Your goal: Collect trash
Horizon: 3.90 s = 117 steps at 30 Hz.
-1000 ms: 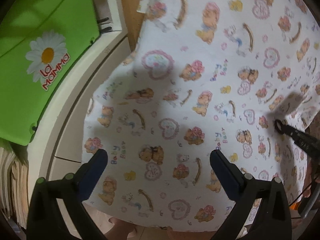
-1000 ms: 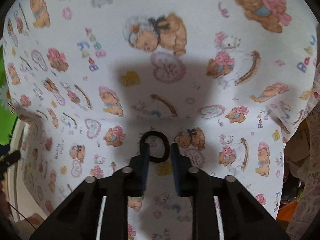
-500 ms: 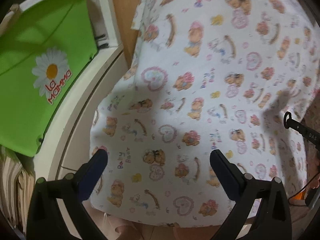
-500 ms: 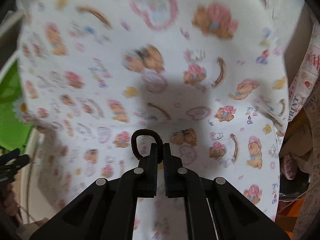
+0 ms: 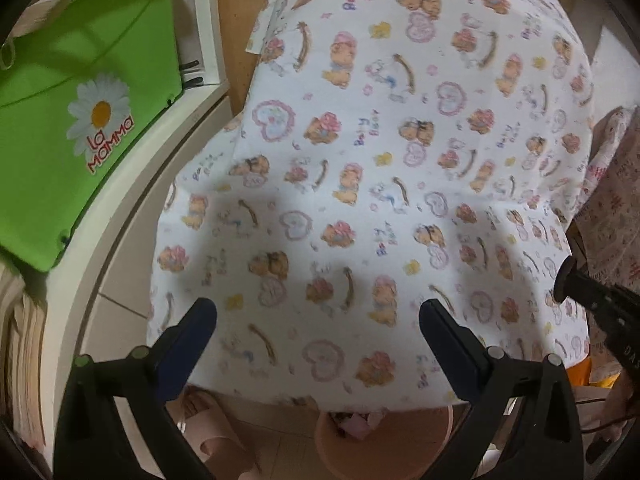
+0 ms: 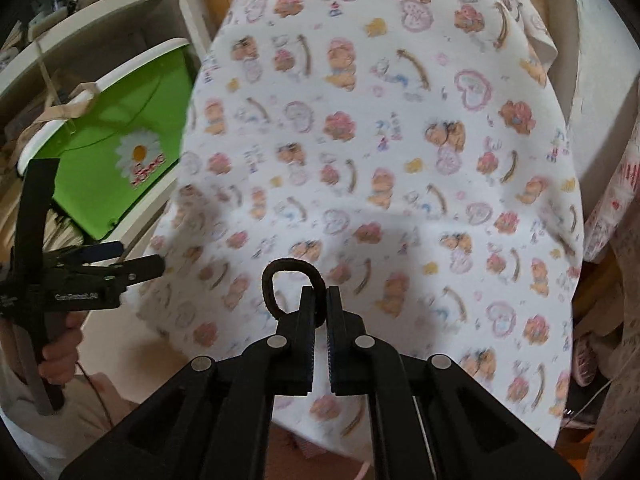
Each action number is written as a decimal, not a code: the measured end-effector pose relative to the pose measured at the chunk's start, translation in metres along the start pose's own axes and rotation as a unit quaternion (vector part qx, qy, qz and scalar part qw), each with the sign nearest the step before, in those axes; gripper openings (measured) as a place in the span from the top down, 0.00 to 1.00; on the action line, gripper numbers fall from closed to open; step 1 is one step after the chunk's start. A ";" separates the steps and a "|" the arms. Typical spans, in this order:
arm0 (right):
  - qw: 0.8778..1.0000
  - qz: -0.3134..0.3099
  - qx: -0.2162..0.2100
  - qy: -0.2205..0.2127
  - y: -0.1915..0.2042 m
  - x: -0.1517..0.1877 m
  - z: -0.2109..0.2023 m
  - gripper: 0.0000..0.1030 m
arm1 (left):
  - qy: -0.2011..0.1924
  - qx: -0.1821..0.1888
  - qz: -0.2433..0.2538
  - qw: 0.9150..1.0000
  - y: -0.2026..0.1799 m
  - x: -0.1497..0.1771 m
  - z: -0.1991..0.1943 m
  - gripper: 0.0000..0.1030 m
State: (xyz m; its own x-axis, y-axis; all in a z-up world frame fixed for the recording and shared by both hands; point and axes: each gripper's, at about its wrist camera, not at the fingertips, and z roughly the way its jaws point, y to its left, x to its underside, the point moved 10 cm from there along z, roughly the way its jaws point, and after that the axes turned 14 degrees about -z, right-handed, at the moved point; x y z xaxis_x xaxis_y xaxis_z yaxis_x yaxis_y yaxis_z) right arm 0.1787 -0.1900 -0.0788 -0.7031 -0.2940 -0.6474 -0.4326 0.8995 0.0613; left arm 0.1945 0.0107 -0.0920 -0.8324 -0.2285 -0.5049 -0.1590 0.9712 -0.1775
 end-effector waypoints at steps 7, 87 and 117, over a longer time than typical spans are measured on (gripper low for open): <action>1.000 -0.010 -0.022 0.019 0.022 0.029 -0.003 0.95 | 0.009 0.036 0.011 0.999 -0.023 0.030 -0.011 0.22; 0.979 -0.005 0.147 -0.144 0.010 0.044 -0.122 0.00 | -0.197 0.019 -0.012 0.980 -0.013 0.059 -0.101 0.00; 0.973 -0.007 0.188 -0.131 -0.007 0.042 -0.110 0.00 | -0.254 0.001 0.014 0.967 -0.023 0.054 -0.106 0.00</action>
State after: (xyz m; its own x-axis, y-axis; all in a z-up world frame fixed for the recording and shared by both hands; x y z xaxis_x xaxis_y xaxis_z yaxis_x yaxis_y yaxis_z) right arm 0.0900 -0.2438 -0.0231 -0.5087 -0.2579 -0.8214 -0.1691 0.9654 -0.1983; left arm 0.0971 -0.0168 -0.0260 -0.4672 -0.2060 -0.8598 -0.1384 0.9775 -0.1590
